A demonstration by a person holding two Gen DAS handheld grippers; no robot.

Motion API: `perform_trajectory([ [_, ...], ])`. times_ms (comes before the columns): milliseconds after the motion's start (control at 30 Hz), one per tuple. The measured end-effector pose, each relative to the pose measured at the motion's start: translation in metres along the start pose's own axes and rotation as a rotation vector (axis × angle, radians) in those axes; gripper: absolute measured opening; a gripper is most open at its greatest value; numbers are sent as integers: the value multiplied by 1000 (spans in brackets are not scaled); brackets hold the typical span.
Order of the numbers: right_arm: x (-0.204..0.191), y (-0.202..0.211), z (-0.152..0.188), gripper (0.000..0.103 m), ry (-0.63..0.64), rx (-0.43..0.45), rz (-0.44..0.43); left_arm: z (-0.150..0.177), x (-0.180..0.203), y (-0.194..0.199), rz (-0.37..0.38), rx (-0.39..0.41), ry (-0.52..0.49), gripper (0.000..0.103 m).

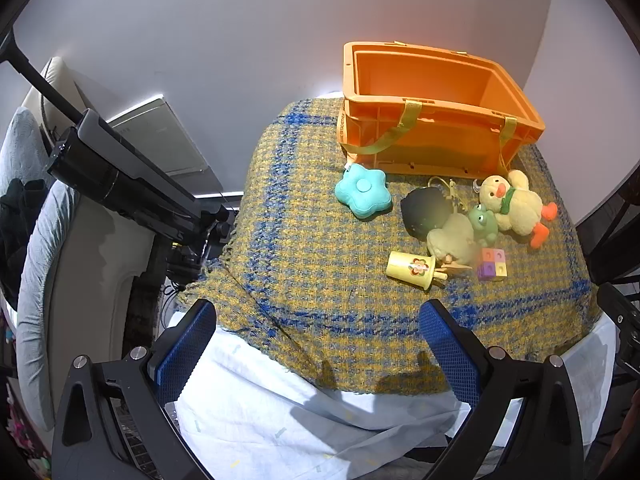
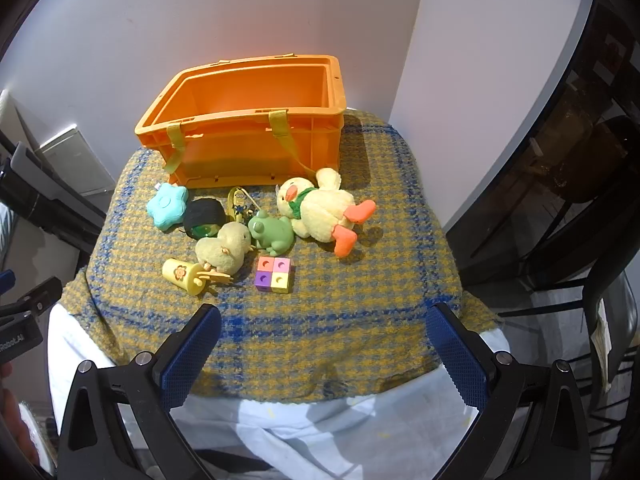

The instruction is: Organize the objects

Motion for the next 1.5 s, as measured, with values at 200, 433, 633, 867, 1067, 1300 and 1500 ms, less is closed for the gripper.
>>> perform_trajectory([
  [200, 0, 0, 0, 102, -2, 1, 2, 0, 0, -1, 6, -2, -10, 103],
  [433, 0, 0, 1, 102, -3, 1, 3, 0, 1, 0, 11, -1, -18, 103],
  [633, 0, 0, 1, 102, -4, 0, 3, -1, 1, 0, 15, -1, -20, 103],
  [867, 0, 0, 1, 102, -5, 1, 3, -1, 0, 2, 20, 12, -39, 103],
  [1067, -1, 0, 2, 102, -6, 1, 3, 0, -2, 3, 19, 11, -44, 103],
  [1300, -2, -2, 2, 102, -9, -6, 2, 0, -3, 2, 23, 9, -52, 103],
  [1500, -2, -3, 3, 102, -11, -4, 2, 1, -3, 2, 27, 11, -60, 103],
])
Point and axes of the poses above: each gripper's, at about its wrist camera, not at the fingertips, and y roughly against the way its jaws point, x to its right, z to its underside, the point moved 4 cm from there along -y, roughly the way its jaws point, and after that the axes turned 6 degrees about z, right-handed, at the moved point
